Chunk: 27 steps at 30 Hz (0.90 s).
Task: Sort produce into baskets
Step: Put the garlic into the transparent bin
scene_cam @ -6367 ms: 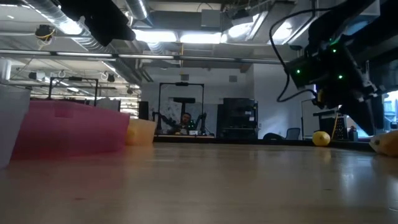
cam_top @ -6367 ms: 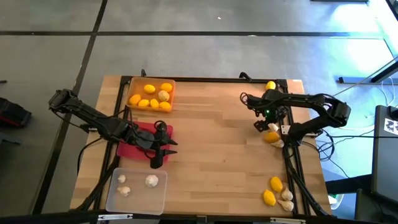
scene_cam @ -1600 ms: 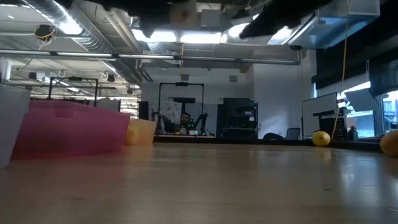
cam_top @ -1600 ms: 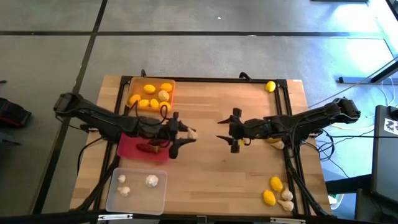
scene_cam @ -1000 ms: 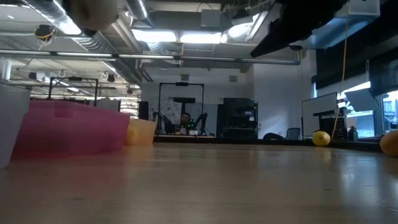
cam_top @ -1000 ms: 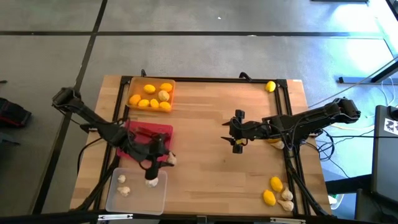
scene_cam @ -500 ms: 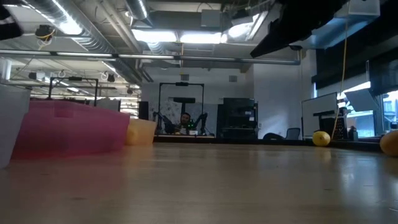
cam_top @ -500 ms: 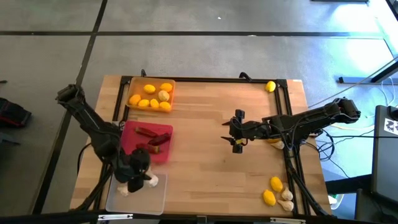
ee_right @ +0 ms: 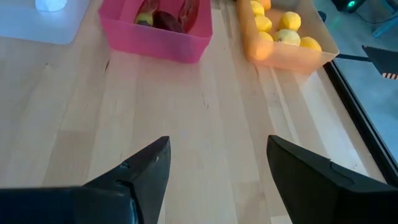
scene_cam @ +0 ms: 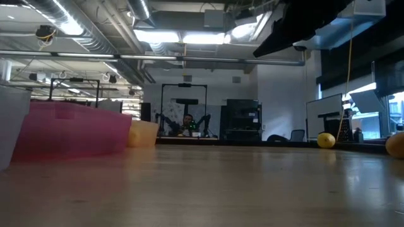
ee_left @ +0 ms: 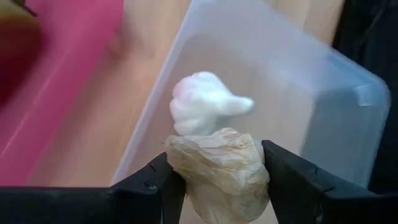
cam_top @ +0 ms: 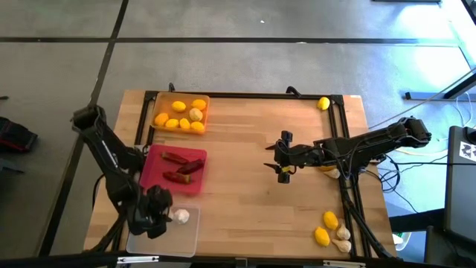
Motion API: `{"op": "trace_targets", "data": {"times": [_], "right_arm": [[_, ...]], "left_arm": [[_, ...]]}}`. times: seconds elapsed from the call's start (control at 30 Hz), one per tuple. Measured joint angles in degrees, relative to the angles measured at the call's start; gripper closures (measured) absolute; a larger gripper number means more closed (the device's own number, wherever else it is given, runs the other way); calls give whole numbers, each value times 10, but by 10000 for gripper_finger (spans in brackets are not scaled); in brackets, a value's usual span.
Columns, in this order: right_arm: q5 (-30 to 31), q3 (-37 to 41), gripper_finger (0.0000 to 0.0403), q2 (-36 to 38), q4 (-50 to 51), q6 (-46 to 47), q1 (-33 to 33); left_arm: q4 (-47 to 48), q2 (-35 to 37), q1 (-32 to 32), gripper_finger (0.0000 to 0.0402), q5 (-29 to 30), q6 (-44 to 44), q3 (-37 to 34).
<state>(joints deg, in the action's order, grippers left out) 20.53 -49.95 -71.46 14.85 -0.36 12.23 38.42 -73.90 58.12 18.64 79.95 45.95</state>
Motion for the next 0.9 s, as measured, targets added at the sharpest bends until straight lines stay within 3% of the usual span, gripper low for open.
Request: {"op": "trace_targets", "data": {"times": [0.43,0.7,0.9], "right_arm": [[0,0,144,0,-2,0,0],[10,0,144,0,-5,0,0],[19,0,144,0,-6,0,0]], "left_arm": [[7,-83,-5,218,8,-19,0],[54,-76,-6,217,7,3,0],[56,-76,-6,217,-34,-4,0]]}}
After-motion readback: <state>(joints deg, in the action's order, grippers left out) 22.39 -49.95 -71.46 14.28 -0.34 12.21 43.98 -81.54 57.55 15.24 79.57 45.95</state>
